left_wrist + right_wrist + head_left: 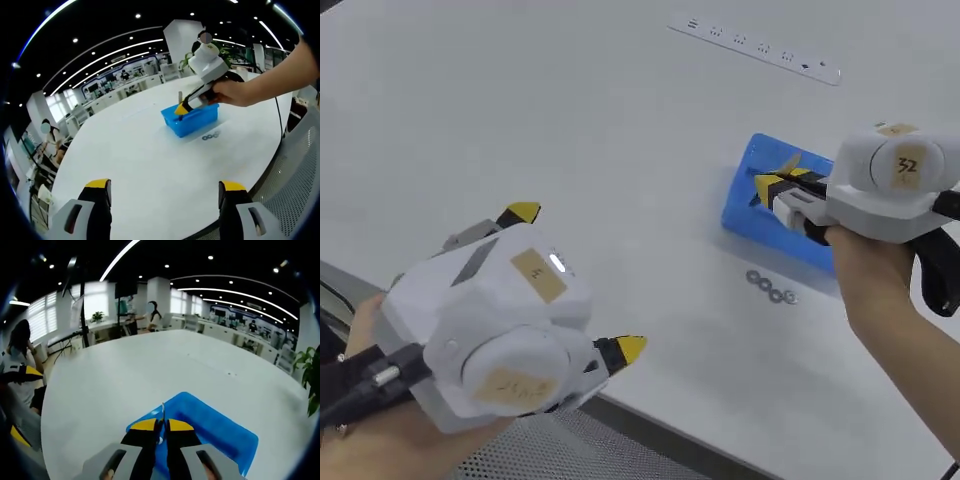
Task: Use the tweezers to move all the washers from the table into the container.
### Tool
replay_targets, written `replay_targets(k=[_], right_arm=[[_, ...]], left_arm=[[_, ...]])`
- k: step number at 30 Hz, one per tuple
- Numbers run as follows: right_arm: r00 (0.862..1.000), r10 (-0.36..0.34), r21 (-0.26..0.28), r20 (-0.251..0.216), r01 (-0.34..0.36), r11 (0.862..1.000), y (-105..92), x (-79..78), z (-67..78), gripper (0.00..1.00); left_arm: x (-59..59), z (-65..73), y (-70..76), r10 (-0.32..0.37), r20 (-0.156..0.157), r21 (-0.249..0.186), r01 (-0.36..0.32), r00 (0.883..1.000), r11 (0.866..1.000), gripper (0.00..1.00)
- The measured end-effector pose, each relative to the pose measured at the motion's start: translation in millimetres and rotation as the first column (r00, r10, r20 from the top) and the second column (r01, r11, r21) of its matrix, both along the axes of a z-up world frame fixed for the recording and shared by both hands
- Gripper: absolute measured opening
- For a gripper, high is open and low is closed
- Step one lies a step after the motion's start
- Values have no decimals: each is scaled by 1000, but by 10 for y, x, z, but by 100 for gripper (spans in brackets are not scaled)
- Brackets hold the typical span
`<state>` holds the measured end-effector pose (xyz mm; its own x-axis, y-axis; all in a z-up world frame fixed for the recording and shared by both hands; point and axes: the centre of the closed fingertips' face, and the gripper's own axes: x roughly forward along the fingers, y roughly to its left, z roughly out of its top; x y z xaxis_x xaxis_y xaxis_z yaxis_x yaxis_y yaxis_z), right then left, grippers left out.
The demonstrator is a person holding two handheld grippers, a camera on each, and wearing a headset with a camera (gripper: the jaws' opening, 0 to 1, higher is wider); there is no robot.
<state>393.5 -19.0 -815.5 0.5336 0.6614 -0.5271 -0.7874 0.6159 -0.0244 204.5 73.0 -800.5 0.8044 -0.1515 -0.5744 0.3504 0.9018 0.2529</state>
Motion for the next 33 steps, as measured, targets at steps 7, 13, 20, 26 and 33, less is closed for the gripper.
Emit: replay_targets(k=[7, 13, 20, 26, 33], right_arm=[[998, -49, 29, -35, 50, 998, -81, 53, 49, 3], [997, -65, 61, -41, 67, 996, -108, 5, 161, 3], [999, -54, 87, -8, 54, 995, -110, -71, 364, 3], [999, -50, 115, 17, 48, 992, -134, -152, 558, 3], [998, -54, 173, -17, 56, 983, -171, -258, 692, 3]], left_arm=[[-2, -32, 22, 6, -11, 19, -6, 1000, 1000, 91], [-4, -31, 32, 7, -8, 27, -7, 1000, 1000, 91], [-2, -24, 65, 22, -7, 24, -21, 1000, 999, 90], [-6, -36, 74, 27, -14, 26, -26, 1000, 999, 91], [-2, -24, 95, 36, -8, 29, -36, 999, 999, 90]])
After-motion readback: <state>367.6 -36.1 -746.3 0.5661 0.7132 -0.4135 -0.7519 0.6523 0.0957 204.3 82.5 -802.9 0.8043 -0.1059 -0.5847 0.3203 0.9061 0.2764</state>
